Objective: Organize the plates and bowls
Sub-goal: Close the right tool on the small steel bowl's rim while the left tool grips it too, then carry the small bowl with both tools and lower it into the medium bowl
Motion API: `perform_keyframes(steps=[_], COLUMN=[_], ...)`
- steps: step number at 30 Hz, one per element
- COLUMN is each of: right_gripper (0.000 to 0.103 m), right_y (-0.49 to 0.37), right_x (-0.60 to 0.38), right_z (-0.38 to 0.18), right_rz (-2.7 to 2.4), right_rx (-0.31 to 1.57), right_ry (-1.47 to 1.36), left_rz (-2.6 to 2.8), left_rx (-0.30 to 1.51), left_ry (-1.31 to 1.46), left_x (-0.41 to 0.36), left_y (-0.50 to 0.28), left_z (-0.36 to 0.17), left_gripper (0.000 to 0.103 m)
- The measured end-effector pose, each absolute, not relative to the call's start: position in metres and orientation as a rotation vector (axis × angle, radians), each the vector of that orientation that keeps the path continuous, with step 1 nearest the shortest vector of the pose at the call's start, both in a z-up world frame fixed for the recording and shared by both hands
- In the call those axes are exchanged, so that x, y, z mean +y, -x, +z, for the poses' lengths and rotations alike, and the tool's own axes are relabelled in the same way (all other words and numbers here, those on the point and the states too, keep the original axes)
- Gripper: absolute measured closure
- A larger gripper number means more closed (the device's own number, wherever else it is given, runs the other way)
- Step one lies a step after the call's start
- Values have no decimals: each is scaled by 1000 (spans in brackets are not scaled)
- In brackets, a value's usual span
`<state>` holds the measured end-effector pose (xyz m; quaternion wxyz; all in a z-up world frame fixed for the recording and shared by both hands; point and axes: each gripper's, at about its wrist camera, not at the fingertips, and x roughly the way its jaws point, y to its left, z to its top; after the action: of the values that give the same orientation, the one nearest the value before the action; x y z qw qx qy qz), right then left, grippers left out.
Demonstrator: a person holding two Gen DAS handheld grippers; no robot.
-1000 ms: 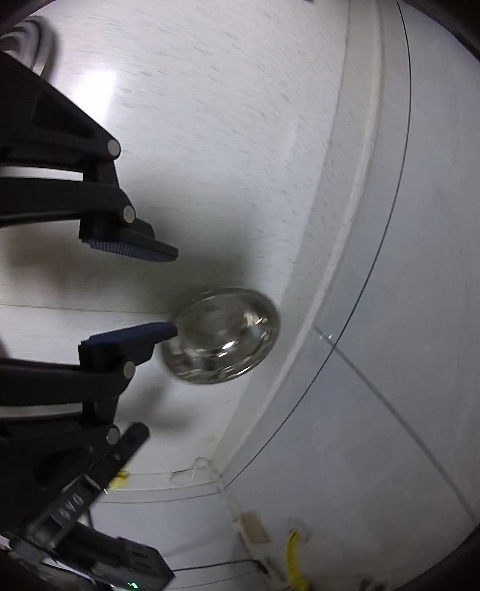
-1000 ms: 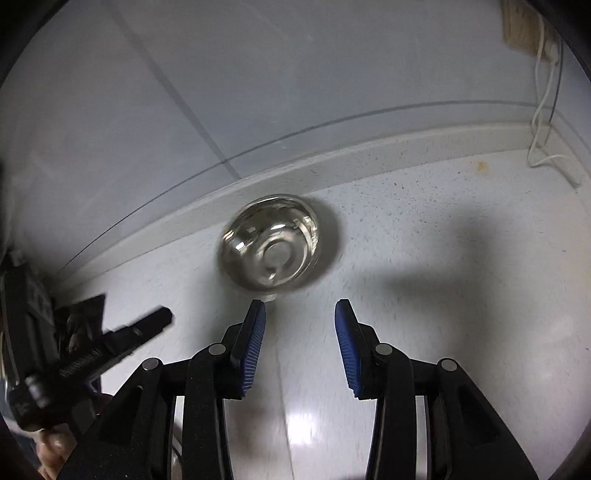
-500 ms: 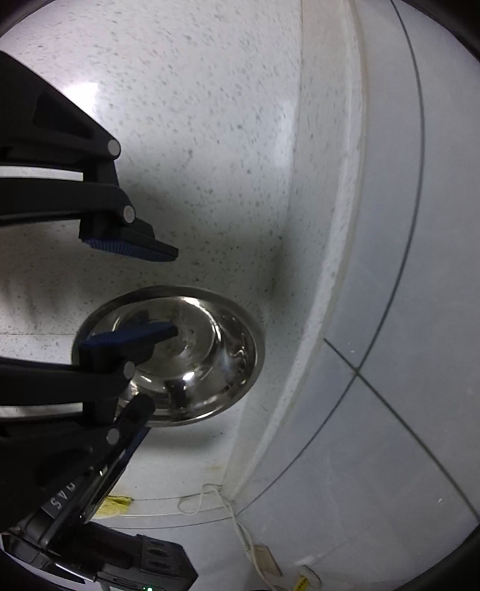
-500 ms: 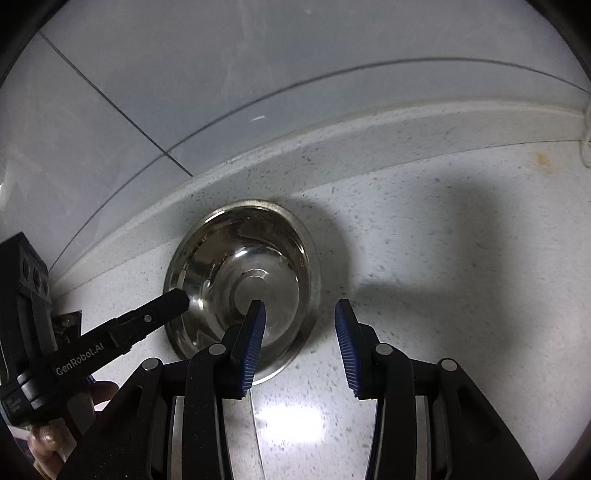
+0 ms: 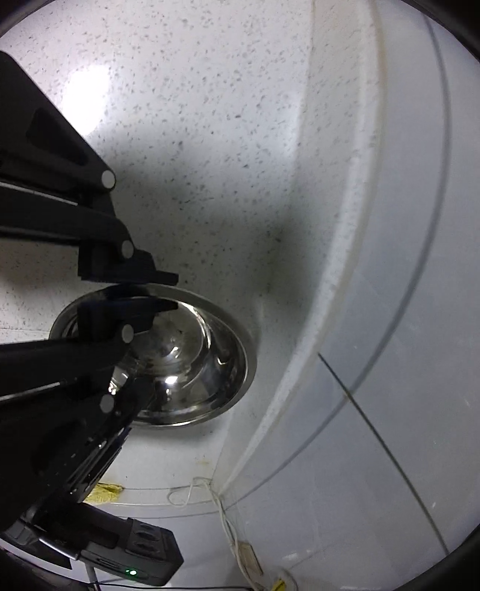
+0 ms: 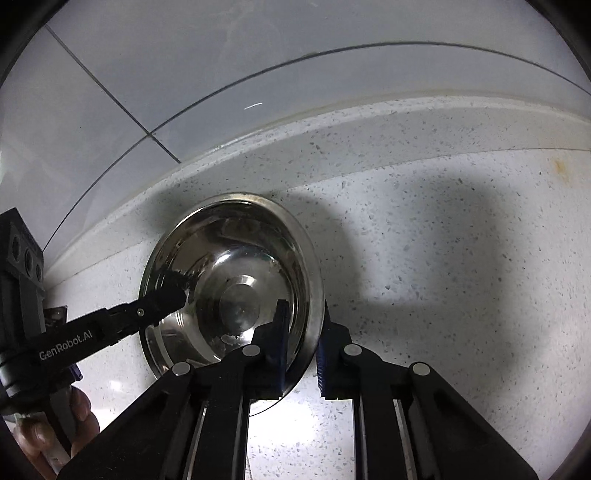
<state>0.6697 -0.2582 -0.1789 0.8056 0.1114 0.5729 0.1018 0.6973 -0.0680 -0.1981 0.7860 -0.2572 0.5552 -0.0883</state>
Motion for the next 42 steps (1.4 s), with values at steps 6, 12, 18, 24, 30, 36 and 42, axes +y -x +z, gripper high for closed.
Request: perform_keyframes(steps=[6,12,18,24,30,36,42], right_gripper=[92,93,93,93,93,93,93], right_y=[-656,-618,-543,-441,-362,-323,-326], right_x=[-248,-244,-254,-290,-330,-366,-378], right_z=[-145,-82,-21,4,-16,-65,-114], right_rz=[241,268,294,288,231,177,139], right_rx=[1167,1084,1001,972,1030,1135,1224], right_ry=[-253,-265,-224,-225,-253,-337,-364], left_rz=[-177,-202,-275,-408,-491,-481,-408], left_rx=[1106,1048,1008,1054,1183,1319,1381], left_ry=[572,593,576,562,559,537,499], left_x=[-53,-44,-76,-115,-164,-197,-220], left_y=[-670,-616,-537,-448,-382,-354,-349], left_z=[-142,-80,-22,-5,-44,-100,-137], left_gripper=[99,99,98,98,98,98,98])
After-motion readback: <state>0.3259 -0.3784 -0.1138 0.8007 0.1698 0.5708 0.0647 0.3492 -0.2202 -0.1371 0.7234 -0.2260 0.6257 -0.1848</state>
